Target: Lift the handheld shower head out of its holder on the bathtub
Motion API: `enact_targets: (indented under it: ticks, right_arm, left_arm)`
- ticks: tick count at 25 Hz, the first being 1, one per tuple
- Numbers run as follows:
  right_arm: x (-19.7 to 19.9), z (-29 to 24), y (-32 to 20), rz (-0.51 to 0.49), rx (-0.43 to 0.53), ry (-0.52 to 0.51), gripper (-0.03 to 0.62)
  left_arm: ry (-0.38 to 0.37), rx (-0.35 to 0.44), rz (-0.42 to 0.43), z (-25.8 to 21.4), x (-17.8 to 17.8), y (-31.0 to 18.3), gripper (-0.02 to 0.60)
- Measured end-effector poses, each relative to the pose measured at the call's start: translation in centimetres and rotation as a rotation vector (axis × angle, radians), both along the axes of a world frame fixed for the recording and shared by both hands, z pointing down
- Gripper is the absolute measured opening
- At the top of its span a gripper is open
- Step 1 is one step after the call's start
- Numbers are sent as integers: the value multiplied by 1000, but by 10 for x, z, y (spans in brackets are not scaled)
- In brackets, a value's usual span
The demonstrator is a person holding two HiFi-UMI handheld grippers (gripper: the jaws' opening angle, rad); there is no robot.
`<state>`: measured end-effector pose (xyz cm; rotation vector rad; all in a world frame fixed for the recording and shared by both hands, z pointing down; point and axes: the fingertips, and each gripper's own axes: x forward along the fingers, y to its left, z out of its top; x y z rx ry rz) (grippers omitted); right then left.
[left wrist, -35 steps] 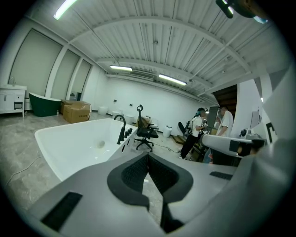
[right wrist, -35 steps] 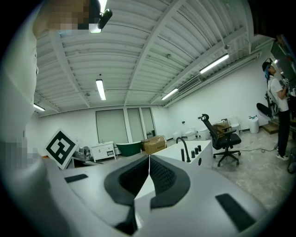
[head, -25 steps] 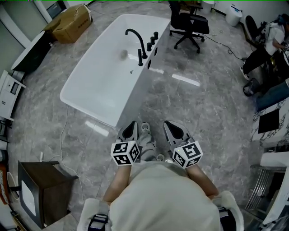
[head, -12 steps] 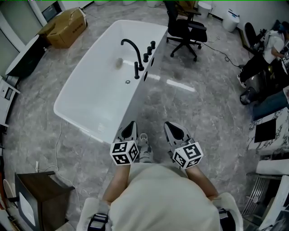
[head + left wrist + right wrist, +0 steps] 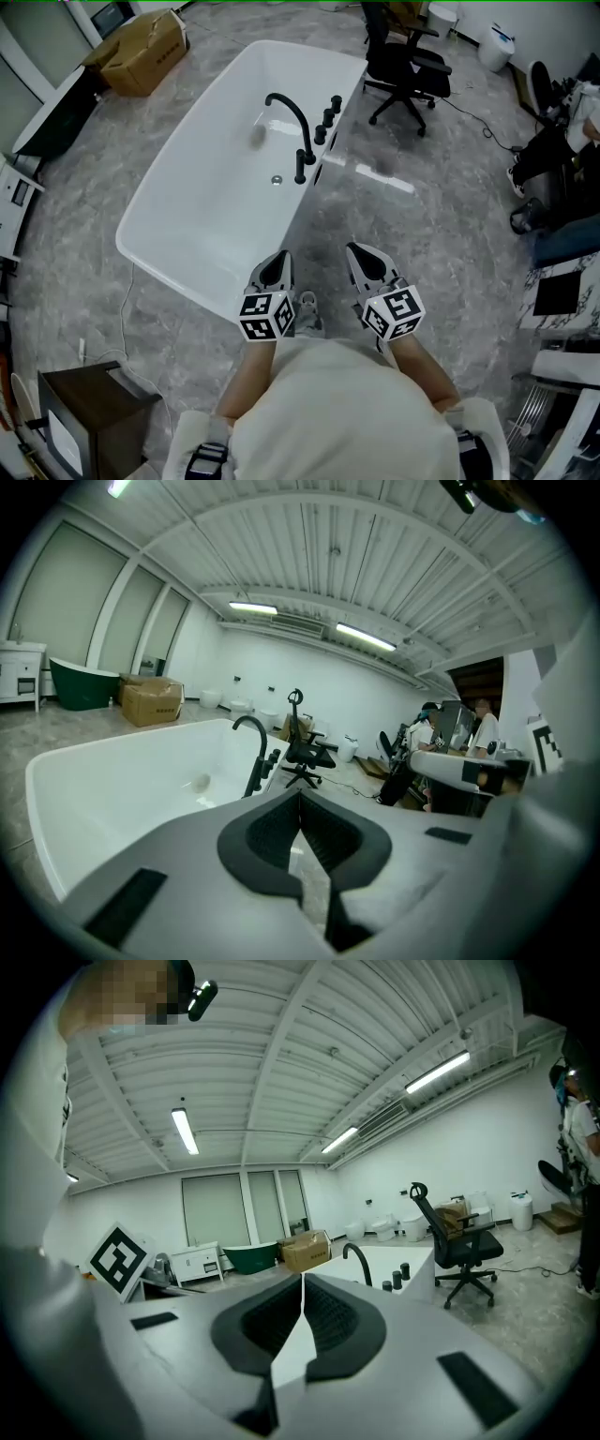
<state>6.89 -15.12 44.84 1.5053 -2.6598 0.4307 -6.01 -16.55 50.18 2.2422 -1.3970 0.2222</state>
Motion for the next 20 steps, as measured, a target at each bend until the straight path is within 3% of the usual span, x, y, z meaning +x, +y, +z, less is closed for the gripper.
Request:
enact_targets:
  ticks: [20]
  right_arm:
    - [-37,115,-192,-31,-168,95,26]
  left_arm:
    - [16,-144,-96,65,-59,-111,21]
